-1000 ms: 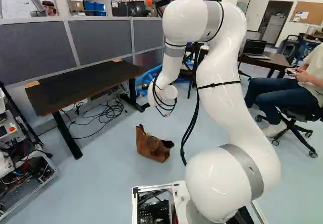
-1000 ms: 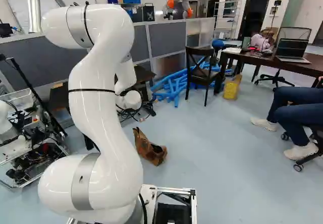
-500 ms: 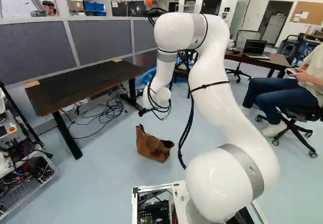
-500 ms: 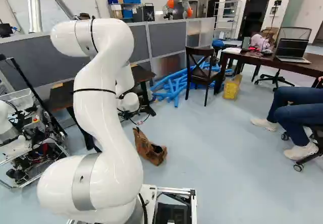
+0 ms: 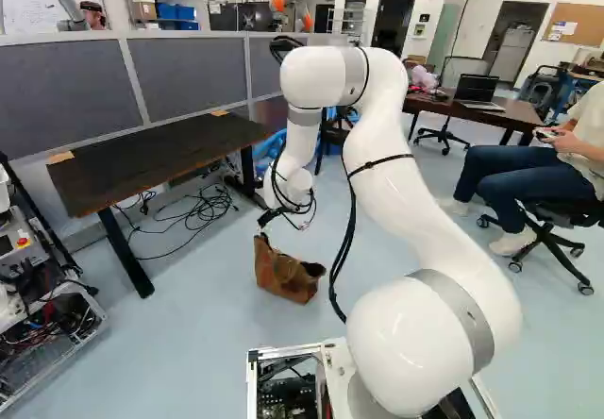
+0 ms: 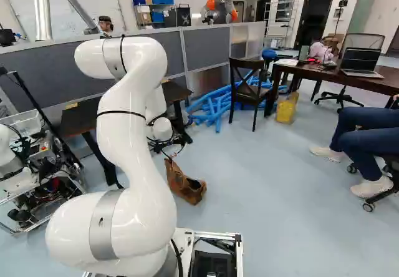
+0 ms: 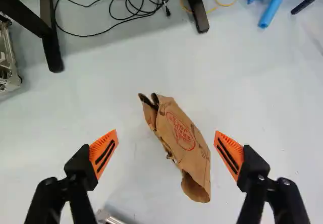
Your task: Pick up the bag on the ground and place it on the table
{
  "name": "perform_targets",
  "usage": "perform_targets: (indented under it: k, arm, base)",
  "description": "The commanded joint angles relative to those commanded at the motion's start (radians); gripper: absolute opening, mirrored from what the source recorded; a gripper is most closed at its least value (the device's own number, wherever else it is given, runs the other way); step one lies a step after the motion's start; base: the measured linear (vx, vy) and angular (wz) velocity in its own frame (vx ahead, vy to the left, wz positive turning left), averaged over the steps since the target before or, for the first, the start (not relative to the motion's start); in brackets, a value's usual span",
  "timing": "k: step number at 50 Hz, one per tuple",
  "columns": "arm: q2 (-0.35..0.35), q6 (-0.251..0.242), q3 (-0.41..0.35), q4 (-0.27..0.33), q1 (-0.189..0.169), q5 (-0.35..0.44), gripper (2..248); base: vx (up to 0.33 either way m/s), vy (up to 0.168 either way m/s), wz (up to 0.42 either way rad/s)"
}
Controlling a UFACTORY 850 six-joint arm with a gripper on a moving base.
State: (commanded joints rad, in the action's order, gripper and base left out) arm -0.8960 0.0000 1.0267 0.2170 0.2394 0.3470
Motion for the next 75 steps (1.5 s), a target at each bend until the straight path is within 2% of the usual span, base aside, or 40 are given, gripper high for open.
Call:
perform_targets:
  k: [46, 75]
  arm:
    - [-0.178, 0.000, 0.137, 0.000, 0.001, -0.099, 247]
    - [-0.301, 0.000, 0.258, 0.000, -0.006, -0.116, 247]
  base:
    - [0.000, 0.000, 0.000]
    - [0.000, 0.000, 0.000]
